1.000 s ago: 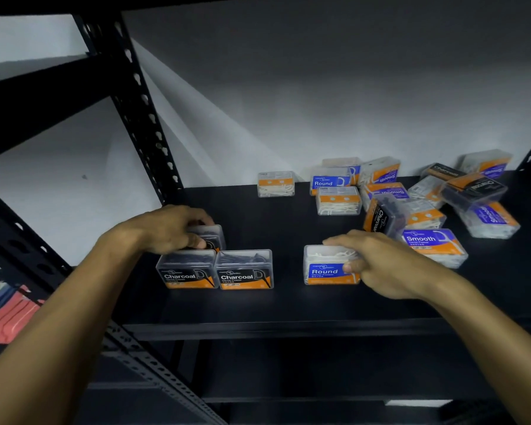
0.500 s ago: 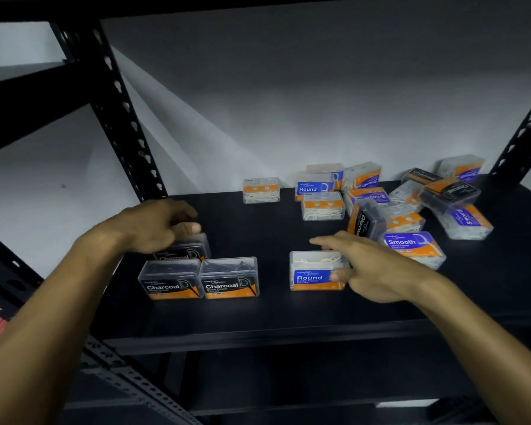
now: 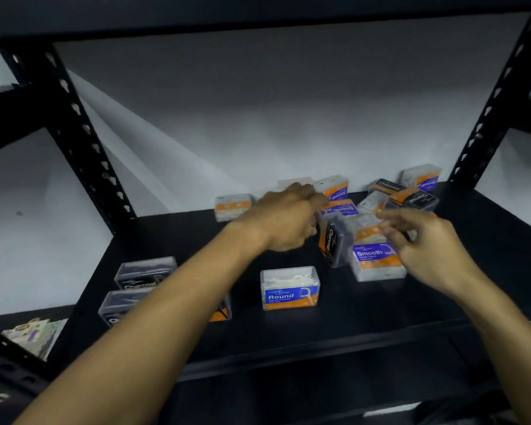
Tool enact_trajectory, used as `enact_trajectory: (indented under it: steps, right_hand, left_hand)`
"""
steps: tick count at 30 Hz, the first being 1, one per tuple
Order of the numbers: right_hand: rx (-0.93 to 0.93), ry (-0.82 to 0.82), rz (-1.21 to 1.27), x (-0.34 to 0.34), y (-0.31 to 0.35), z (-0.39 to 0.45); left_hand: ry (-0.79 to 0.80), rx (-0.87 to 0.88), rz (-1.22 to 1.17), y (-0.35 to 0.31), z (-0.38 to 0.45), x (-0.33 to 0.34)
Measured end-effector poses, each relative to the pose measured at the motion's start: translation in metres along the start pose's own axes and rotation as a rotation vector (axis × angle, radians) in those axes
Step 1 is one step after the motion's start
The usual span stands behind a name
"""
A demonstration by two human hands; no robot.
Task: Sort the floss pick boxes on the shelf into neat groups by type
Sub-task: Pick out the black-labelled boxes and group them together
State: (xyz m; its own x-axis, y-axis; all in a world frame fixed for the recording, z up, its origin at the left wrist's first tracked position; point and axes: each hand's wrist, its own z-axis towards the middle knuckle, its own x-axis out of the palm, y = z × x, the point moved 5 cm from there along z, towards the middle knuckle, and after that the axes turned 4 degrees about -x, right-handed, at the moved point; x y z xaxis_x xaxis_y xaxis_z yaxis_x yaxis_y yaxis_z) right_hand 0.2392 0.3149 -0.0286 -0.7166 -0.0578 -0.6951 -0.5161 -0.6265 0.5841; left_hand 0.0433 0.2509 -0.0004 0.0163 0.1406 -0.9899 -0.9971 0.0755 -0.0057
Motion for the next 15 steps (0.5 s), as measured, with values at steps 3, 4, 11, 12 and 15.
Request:
enact_trajectory:
  steps: [3, 4, 11, 12, 15]
  right_hand:
    - [0.055, 0.086, -0.132, -0.004, -0.022, 0.0]
    - [0.068, 0.142, -0.176, -0.004, -0.026, -0.001]
    - [0.084, 0.418, -0.327, 0.008, -0.036, 0.002]
    - [0.077, 0.445, -0.33, 0.01, -0.035, 0.003]
    - [0.041, 0.496, -0.343, 0.015, -0.031, 0.008]
  left_hand:
    - [0.06, 0.183, 0.143, -0.033, 0.025, 0.016]
    - [0.085, 0.225, 0.19, -0.039, 0.031, 0.019]
    - [0.164, 0.398, 0.4, -0.059, 0.049, 0.031]
    - [0.164, 0.402, 0.421, -0.059, 0.05, 0.034]
    - [0.169, 0.395, 0.454, -0.059, 0.051, 0.038]
